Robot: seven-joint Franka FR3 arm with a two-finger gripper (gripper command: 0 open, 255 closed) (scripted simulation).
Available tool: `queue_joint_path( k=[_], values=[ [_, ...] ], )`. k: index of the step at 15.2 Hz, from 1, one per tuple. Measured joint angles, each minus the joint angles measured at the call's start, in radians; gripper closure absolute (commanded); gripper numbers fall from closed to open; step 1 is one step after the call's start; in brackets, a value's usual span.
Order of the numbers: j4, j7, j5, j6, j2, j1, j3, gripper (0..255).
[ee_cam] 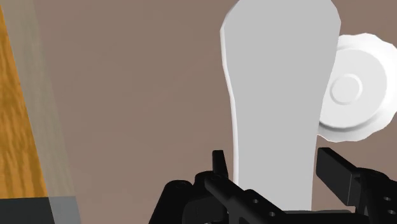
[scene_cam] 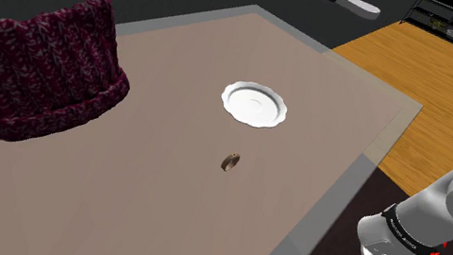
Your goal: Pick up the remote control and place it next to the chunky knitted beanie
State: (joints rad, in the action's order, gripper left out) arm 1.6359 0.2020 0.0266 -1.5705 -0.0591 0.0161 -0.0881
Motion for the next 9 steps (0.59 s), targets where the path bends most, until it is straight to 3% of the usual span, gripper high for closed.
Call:
queue_joint_path(
  k=[5, 9],
  values=[
    [-0.084, 0.003, -0.001, 0.066, 0.018, -0.001, -0.001, 255],
    [-0.083, -0.067, -0.003, 0.079, 0.006, 0.034, 0.037, 255]
  ],
)
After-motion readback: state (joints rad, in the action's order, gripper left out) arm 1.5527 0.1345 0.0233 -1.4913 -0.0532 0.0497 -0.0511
